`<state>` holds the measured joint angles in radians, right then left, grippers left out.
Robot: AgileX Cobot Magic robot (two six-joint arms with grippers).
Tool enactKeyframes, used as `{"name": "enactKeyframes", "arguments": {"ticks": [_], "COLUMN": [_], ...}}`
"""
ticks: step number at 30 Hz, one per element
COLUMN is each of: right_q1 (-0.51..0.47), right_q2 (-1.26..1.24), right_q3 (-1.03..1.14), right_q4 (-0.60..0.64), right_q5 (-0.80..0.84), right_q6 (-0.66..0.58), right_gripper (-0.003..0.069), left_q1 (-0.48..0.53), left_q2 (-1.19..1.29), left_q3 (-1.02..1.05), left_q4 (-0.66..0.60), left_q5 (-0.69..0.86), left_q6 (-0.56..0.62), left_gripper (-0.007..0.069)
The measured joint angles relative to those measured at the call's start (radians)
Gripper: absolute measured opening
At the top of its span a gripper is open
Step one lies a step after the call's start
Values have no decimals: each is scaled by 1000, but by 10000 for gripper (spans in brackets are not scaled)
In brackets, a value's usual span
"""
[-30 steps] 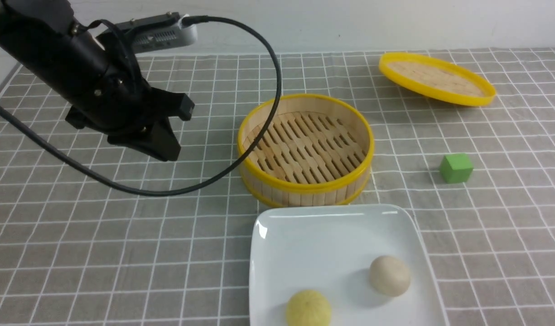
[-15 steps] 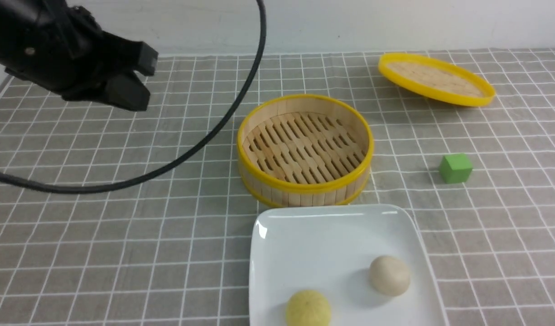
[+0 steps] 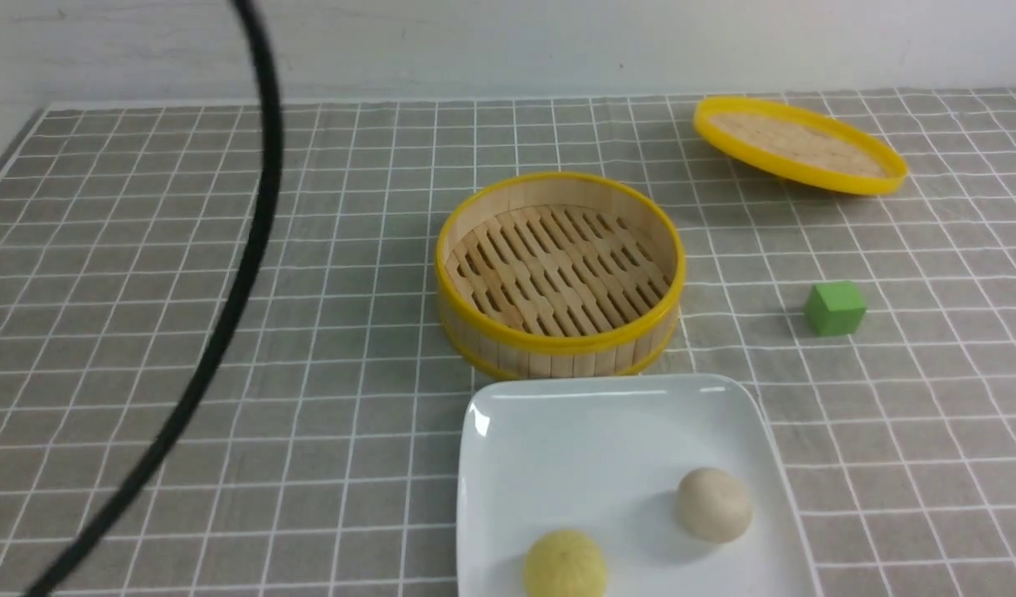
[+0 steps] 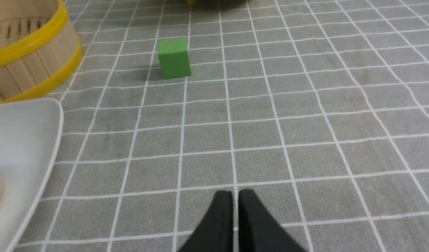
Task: Put the steamed buns into the plate on the grey tablecloth.
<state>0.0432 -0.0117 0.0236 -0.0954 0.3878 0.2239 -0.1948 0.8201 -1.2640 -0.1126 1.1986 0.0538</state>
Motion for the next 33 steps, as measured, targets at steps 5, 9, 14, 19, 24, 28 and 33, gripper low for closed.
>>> {"name": "enactKeyframes", "arguments": {"ticks": [5,9,14,19,24,28,33], "right_q1": [0,0,0,0,0,0,0], "right_q2": [0,0,0,0,0,0,0], "right_q3": [-1,-1,-1,-1,-1,-1,-1], "right_q4": [0,0,0,0,-1,-1,-1], "right_q5": [3,4,4,4,5,5,6], "right_q6": [0,0,0,0,0,0,0], "right_gripper": [52,58,64,73,80,85,91], "left_q1": [0,0,0,0,0,0,0], "left_q2": [-223,-358,-475,-498,-498,-498,-551], "left_q3": [336,573,757,868,917,945,1002], "left_q4": [-181,-283,-341,-347,-280,-163,-71], "left_q5": [-184,-435,-753,-918,-933,-910,-873], "left_q6": [4,22,28,30,33,34,17], "left_gripper": [2,2,2,7,13,13,19]}}
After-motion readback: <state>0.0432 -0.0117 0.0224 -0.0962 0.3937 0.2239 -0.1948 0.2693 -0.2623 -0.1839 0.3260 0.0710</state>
